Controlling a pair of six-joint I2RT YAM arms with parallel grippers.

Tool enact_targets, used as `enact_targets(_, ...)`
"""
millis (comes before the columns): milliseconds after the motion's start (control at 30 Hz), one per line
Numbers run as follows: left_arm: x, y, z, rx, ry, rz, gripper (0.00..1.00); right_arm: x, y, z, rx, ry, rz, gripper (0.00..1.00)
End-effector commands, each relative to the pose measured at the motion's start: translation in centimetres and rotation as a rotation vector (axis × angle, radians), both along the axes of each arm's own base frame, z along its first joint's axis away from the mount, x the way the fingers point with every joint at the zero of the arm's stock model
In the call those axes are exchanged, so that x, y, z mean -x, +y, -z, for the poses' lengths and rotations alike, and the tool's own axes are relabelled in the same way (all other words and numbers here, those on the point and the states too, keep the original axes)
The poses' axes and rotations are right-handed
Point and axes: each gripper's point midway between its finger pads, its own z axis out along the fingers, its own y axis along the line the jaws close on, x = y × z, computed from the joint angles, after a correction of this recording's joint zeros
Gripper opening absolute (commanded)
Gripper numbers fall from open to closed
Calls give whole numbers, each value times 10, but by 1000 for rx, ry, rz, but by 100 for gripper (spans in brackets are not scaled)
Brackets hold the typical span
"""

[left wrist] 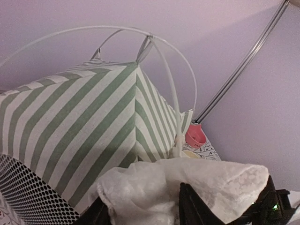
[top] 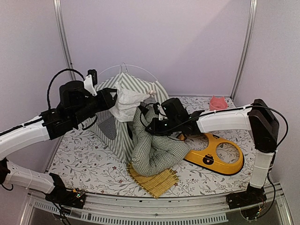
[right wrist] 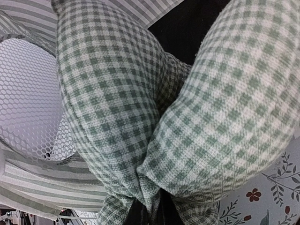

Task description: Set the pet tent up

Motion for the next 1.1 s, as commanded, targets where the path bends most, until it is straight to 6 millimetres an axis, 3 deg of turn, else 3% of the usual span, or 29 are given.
enact_targets(0,7,1,-17,61,-45,33,44,4,8,11,34,2,-24,0)
enact_targets(133,8,-1,-17,67,-54,47,44,5,11,12,36,5,-30,0)
enact_targets(500,-11,-10,14,-56,38,6,44,6,16,8,63,-18,-35,0)
enact_targets(600,-12,-9,20,-92,61,-20,35,9,20,1,76,-48,-47,0)
enact_targets(833,-6,-20,21,-141,90,50,0,10,36,-49,62,-231,-100,0)
enact_targets(967,5,-34,12,-113,89,160,0,2,36,-72,74,-337,-100,0)
enact_targets(1067,14,-43,2,-58,87,245,0,-4,33,-72,106,-383,-81,0)
